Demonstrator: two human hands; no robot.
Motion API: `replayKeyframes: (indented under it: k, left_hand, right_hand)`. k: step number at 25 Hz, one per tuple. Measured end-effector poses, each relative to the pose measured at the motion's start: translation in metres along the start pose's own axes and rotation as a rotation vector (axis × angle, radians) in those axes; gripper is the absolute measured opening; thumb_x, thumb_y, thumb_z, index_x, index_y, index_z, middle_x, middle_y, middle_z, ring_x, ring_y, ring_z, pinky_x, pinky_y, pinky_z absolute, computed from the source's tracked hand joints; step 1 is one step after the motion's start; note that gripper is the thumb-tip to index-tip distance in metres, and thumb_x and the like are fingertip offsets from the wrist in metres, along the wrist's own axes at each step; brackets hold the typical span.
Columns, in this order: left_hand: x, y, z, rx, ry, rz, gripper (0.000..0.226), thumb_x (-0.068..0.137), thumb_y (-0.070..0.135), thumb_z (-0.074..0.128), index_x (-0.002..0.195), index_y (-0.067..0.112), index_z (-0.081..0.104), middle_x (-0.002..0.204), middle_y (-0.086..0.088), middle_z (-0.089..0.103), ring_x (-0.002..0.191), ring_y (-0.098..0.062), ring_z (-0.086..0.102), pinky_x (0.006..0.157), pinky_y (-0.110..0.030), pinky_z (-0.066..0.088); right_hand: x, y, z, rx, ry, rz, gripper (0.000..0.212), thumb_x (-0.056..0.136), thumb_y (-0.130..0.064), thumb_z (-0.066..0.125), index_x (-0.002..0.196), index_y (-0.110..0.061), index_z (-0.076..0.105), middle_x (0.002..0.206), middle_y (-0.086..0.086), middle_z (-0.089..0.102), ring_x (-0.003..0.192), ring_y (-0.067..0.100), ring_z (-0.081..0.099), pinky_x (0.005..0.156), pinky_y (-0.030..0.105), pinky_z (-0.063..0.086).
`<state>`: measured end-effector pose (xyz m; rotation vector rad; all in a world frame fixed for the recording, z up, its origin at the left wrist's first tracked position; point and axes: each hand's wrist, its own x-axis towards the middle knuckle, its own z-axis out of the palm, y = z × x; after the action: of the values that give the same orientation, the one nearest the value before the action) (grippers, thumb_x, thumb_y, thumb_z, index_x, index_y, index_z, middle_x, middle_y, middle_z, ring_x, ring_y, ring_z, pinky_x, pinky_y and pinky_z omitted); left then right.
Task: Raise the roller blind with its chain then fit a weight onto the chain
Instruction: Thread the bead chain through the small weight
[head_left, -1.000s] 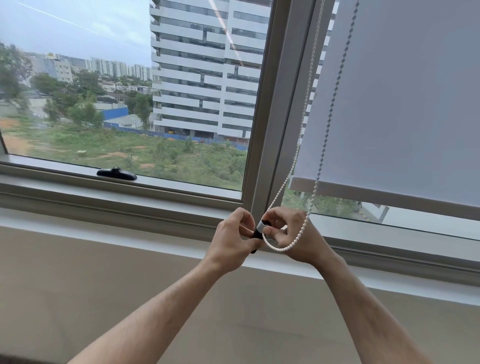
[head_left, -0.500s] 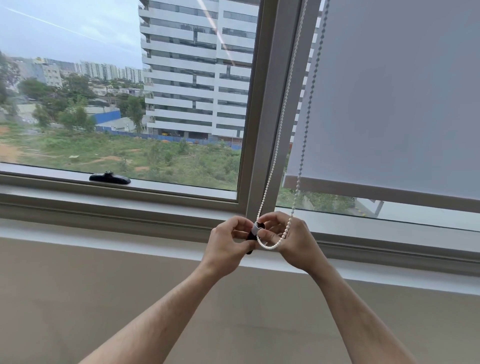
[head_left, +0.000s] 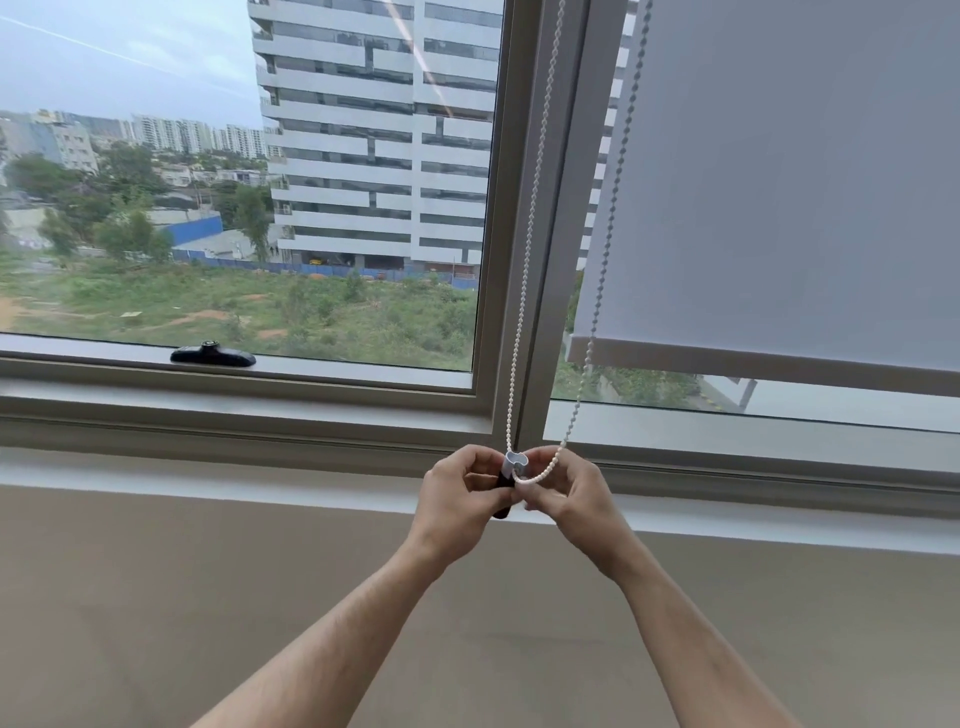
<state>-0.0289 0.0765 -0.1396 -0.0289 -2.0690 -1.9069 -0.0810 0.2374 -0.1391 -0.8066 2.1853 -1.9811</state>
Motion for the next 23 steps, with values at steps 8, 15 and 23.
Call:
replayKeyframes:
  k: [8, 15, 23]
  left_hand:
    - [-0.006, -0.023, 0.0, 0.036, -0.038, -0.05, 0.021, 0.073, 0.002, 0.082, 0.087, 0.01, 0.069, 0.073, -0.009, 0.076, 0.058, -0.021, 0.069, 0.062, -0.03, 0.059]
    - [-0.013, -0.032, 0.003, 0.08, -0.092, -0.055, 0.02, 0.078, -0.001, 0.076, 0.094, 0.009, 0.068, 0.079, -0.008, 0.077, 0.065, -0.02, 0.071, 0.066, -0.028, 0.059]
    - [-0.014, -0.036, 0.002, 0.11, -0.111, -0.036, 0.029, 0.083, -0.006, 0.068, 0.104, 0.014, 0.069, 0.09, -0.003, 0.077, 0.079, -0.02, 0.075, 0.075, -0.023, 0.059]
  right_hand:
    - [-0.012, 0.024, 0.011, -0.049, 0.073, 0.064, 0.014, 0.087, -0.005, 0.071, 0.099, -0.012, 0.074, 0.09, 0.005, 0.078, 0.081, 0.009, 0.071, 0.07, 0.02, 0.053]
    - [-0.026, 0.035, 0.024, -0.103, 0.201, 0.084, 0.018, 0.089, -0.006, 0.068, 0.104, -0.013, 0.073, 0.094, 0.004, 0.078, 0.082, 0.008, 0.072, 0.07, 0.02, 0.054]
    - [-0.033, 0.037, 0.033, -0.127, 0.265, 0.027, 0.021, 0.093, -0.007, 0.064, 0.109, -0.018, 0.072, 0.098, 0.001, 0.078, 0.083, 0.014, 0.075, 0.072, 0.022, 0.058]
